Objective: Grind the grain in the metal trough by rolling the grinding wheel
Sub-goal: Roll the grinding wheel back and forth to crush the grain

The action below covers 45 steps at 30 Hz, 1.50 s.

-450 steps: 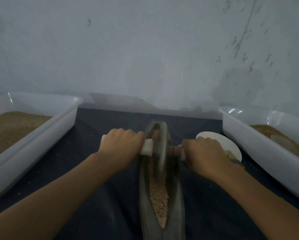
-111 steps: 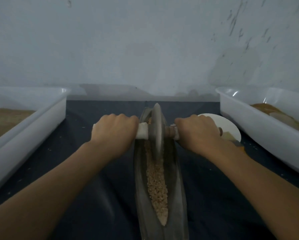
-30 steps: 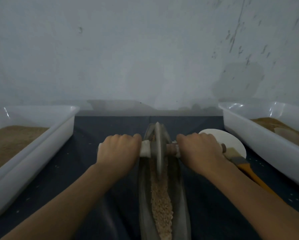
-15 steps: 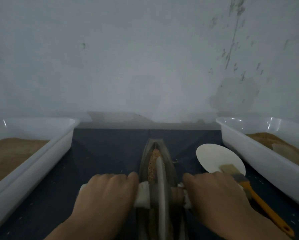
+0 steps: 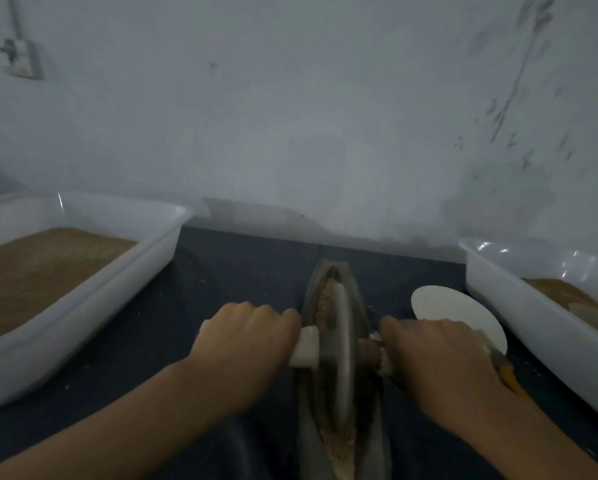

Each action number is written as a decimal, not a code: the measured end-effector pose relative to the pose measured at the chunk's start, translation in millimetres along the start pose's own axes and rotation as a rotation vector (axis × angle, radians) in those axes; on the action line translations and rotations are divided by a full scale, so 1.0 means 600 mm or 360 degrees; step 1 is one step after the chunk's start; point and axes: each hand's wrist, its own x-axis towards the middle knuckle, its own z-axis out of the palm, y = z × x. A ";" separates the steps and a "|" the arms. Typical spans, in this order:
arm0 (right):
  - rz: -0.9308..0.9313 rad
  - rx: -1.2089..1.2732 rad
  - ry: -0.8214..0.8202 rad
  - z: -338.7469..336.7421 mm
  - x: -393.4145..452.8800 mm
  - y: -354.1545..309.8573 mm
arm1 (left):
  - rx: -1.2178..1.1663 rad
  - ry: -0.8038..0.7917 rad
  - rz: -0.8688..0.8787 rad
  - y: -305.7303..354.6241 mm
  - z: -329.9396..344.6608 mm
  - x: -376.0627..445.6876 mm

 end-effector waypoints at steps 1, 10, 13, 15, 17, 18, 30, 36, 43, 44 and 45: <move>0.0007 -0.0052 -0.0044 -0.002 -0.018 -0.004 | 0.0005 0.0003 0.0035 0.005 -0.013 -0.021; 0.0030 -0.0154 0.0046 0.029 0.011 0.012 | 0.0151 0.0160 -0.0031 0.004 0.013 0.024; 0.0102 -0.0246 0.0028 0.045 0.076 0.026 | 0.0146 0.0179 -0.0110 -0.016 0.044 0.081; 0.0051 -0.0273 0.0015 0.038 0.093 0.031 | 0.0116 0.0164 -0.0114 -0.024 0.053 0.094; 0.0007 -0.0195 -0.0010 0.025 0.079 0.034 | 0.0115 0.0193 -0.0078 -0.026 0.051 0.081; 0.0010 -0.0126 -0.0039 0.018 0.063 0.033 | 0.0100 0.0213 -0.0052 -0.024 0.046 0.067; 0.0137 -0.0144 0.0095 0.011 -0.001 0.013 | 0.0264 0.0283 0.0057 -0.018 0.031 0.016; 0.0238 -0.0115 -0.0049 0.027 0.058 0.030 | 0.0259 0.0182 -0.0025 -0.023 0.036 0.087; 0.0019 -0.0041 0.0180 -0.001 -0.057 0.004 | 0.0231 0.0346 0.0283 -0.011 0.002 -0.025; 0.0044 -0.0031 0.0209 -0.003 -0.057 0.005 | 0.0228 0.0327 0.0255 -0.012 0.000 -0.026; 0.0079 -0.0048 0.0169 -0.003 -0.053 0.005 | 0.0254 0.0279 0.0207 -0.013 0.001 -0.021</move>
